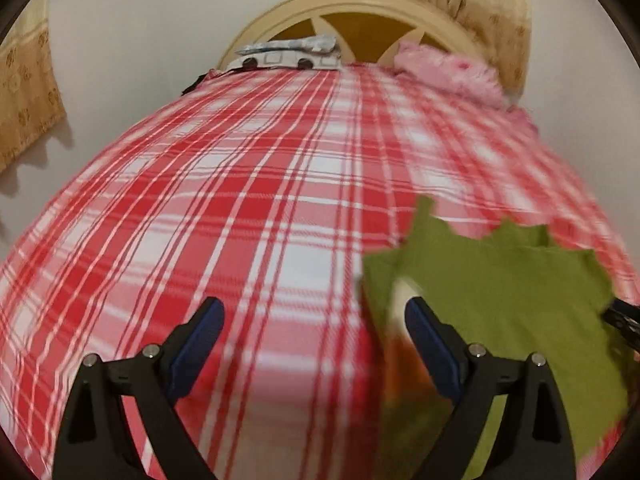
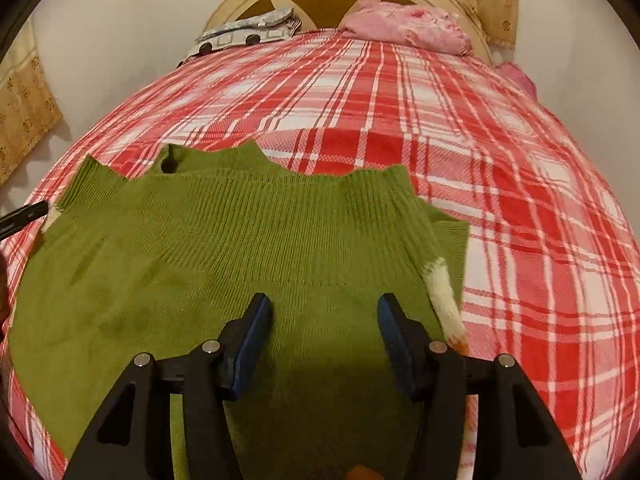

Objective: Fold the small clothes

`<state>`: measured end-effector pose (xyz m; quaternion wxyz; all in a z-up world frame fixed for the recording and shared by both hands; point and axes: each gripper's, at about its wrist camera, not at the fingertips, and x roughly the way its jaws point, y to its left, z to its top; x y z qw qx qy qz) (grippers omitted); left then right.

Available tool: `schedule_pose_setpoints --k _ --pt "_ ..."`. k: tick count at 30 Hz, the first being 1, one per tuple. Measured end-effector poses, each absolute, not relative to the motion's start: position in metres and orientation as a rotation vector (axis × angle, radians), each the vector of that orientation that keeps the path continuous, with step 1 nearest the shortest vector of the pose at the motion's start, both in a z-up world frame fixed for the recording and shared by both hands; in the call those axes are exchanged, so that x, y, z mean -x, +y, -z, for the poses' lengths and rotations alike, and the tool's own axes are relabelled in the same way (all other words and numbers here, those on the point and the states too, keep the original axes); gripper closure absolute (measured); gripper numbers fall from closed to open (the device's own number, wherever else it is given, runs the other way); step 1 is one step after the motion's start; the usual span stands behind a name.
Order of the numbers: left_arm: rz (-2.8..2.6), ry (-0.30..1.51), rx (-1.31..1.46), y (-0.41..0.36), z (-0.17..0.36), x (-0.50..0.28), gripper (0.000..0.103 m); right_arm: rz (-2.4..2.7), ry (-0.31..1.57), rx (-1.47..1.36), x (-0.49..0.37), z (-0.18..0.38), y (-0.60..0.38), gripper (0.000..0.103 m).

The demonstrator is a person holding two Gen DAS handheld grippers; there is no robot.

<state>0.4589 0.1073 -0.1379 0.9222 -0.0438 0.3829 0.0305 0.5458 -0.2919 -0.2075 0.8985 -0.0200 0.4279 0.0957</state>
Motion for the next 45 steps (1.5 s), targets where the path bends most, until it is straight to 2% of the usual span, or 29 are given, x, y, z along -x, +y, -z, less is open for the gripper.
schedule_pose_setpoints --k 4,10,12,14,16,18,21,23,27,30,34,38,45 --pt "0.036 0.802 0.147 0.101 0.135 -0.419 0.009 -0.188 0.833 -0.003 -0.506 0.187 -0.318 0.046" --pt "0.099 0.828 0.118 0.079 0.153 -0.381 0.01 -0.139 0.875 -0.036 -0.449 0.186 -0.355 0.046" --pt "0.097 0.847 0.126 0.075 0.16 -0.376 0.016 -0.149 0.905 -0.042 -0.437 0.192 -0.358 0.046" --pt "0.105 0.866 0.138 0.072 0.166 -0.373 0.027 -0.174 0.921 -0.081 -0.428 0.196 -0.361 0.046" --pt "0.097 0.874 0.128 0.07 0.169 -0.37 0.029 -0.18 0.931 -0.096 -0.423 0.201 -0.362 0.048" --pt "0.091 0.873 0.115 0.065 0.171 -0.369 0.029 -0.179 0.934 -0.097 -0.421 0.207 -0.361 0.06" --pt "0.095 0.875 0.099 0.057 0.171 -0.368 0.037 -0.197 0.935 -0.125 -0.422 0.212 -0.358 0.072" --pt "0.097 0.881 0.086 0.053 0.173 -0.369 0.043 -0.191 0.925 -0.127 -0.421 0.212 -0.357 0.072" --pt "0.096 0.884 0.071 0.049 0.177 -0.367 0.048 -0.177 0.917 -0.135 -0.42 0.213 -0.358 0.083" --pt "0.096 0.885 0.073 0.049 0.179 -0.367 0.051 -0.178 0.916 -0.138 -0.418 0.213 -0.36 0.085" --pt "0.101 0.883 0.044 0.043 0.18 -0.365 0.074 -0.172 0.908 -0.128 -0.415 0.211 -0.359 0.09" --pt "0.105 0.876 0.057 0.047 0.176 -0.362 0.088 -0.172 0.895 -0.121 -0.41 0.206 -0.358 0.094" --pt "0.095 0.891 0.057 0.053 0.176 -0.352 0.092 -0.172 0.894 -0.119 -0.4 0.201 -0.362 0.097"
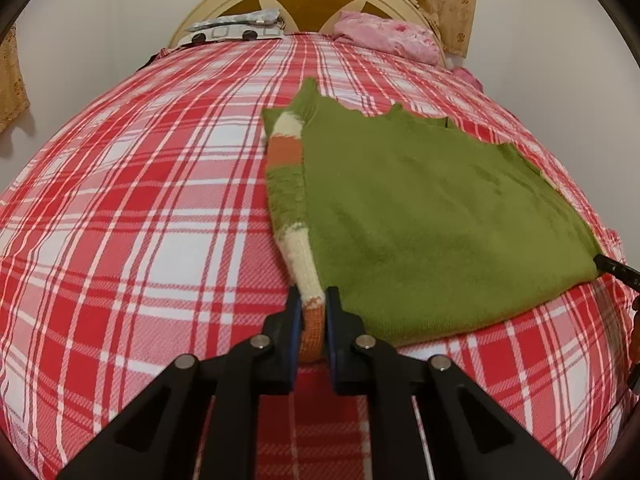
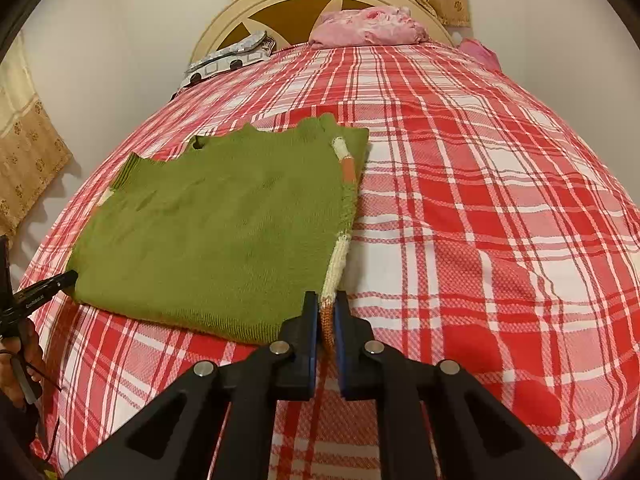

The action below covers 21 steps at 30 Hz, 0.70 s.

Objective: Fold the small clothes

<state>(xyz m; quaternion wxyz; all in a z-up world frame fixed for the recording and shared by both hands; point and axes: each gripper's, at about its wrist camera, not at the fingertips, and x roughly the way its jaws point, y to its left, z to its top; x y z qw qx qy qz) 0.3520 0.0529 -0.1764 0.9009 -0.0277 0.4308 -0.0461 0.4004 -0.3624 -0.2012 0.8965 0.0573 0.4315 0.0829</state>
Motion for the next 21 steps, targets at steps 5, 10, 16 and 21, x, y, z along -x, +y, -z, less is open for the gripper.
schedule_pose_setpoints --k 5,10,16,21 --pt "0.099 0.896 0.047 0.054 0.183 -0.347 0.092 -0.167 0.925 -0.121 -0.397 0.216 -0.364 0.097" --pt "0.107 0.887 0.045 0.055 0.181 -0.343 0.092 -0.158 0.923 -0.115 -0.395 0.215 -0.363 0.097" --pt "0.106 0.834 0.069 0.063 0.164 -0.341 0.086 -0.129 0.882 -0.057 -0.39 0.194 -0.354 0.092" --pt "0.1 0.855 0.076 0.06 0.169 -0.35 0.083 -0.173 0.788 0.001 -0.387 0.169 -0.323 0.041"
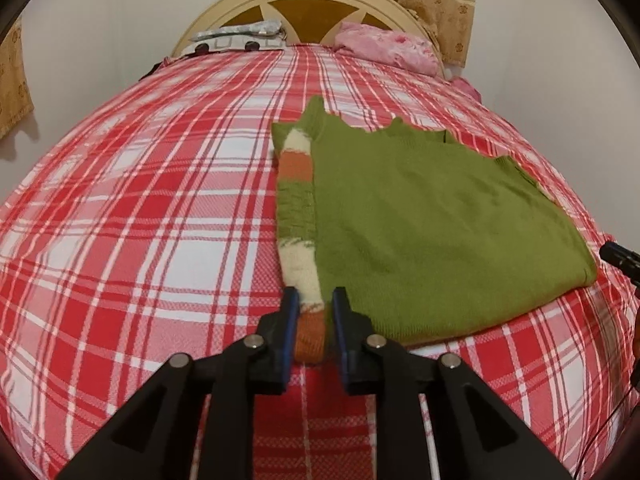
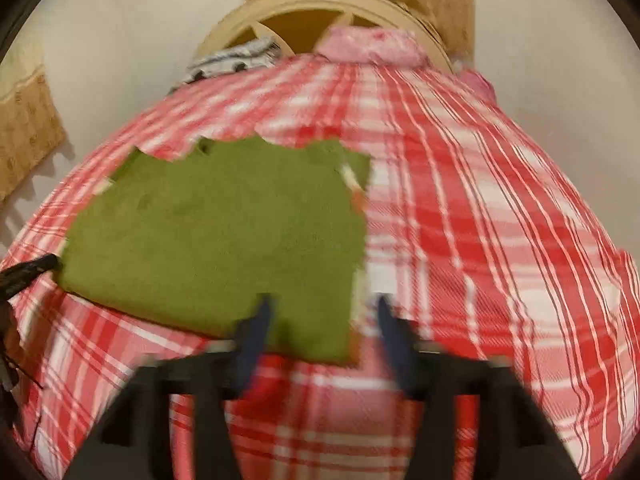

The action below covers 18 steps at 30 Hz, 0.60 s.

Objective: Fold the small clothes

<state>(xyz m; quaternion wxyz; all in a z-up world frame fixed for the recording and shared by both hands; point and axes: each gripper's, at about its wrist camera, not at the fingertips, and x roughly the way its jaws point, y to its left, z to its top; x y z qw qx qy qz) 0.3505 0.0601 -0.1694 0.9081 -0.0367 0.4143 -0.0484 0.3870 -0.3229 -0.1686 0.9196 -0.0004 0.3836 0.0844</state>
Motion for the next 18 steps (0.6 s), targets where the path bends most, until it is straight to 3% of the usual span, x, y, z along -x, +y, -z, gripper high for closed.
schedule_pose_setpoints --k 5,10,18 --pt "0.104 0.874 0.049 0.054 0.178 -0.347 0.091 -0.257 0.8 0.03 -0.397 0.171 -0.276 0.041" --pt "0.097 0.903 0.026 0.055 0.186 -0.341 0.091 -0.254 0.994 0.033 -0.411 0.217 -0.261 0.041" --pt "0.072 0.877 0.019 0.055 0.186 -0.336 0.087 -0.236 0.966 0.153 -0.393 0.22 -0.253 0.041"
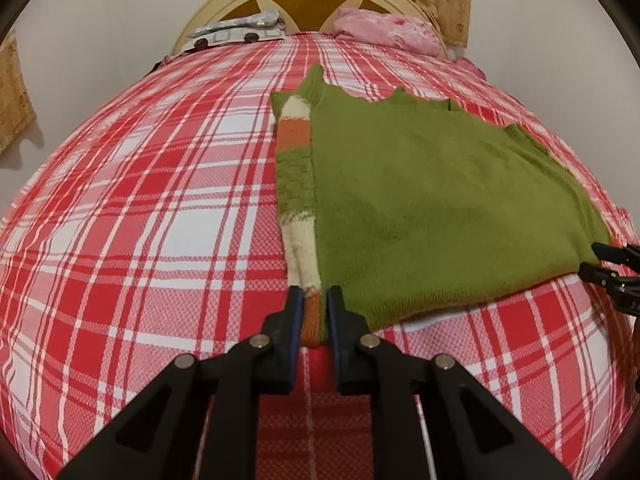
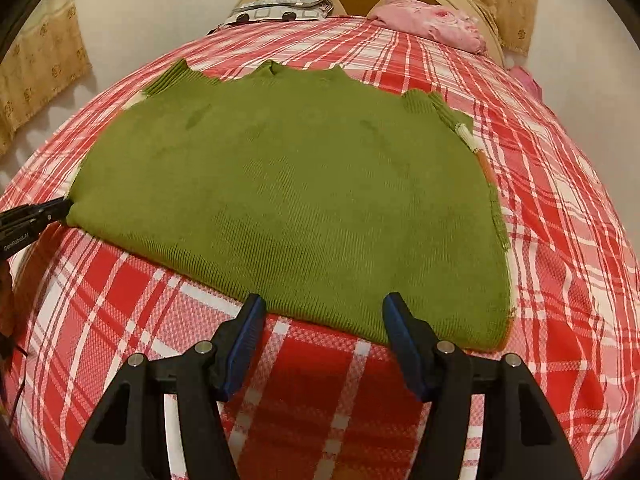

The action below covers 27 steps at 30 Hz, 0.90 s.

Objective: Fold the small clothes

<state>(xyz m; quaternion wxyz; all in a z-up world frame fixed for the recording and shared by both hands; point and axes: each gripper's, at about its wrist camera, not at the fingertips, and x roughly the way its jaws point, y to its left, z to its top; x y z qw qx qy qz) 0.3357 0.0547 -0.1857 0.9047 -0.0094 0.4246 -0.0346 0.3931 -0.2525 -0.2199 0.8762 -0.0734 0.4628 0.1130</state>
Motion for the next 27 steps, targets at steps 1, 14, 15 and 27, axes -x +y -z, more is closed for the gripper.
schedule_pose_setpoints --k 1,14,15,27 --pt "0.076 0.876 0.042 0.058 0.184 -0.334 0.085 -0.231 0.965 0.155 -0.393 0.217 -0.252 0.04" --pt "0.028 0.829 0.042 0.104 0.157 -0.32 0.026 -0.381 0.794 0.338 -0.376 0.185 -0.145 0.04" --pt "0.024 0.832 0.035 0.107 0.157 -0.32 0.026 -0.395 0.785 0.372 -0.374 0.186 -0.131 0.04" --pt "0.029 0.897 0.006 0.14 0.169 -0.336 0.026 -0.505 0.699 0.604 -0.36 0.2 -0.022 0.04"
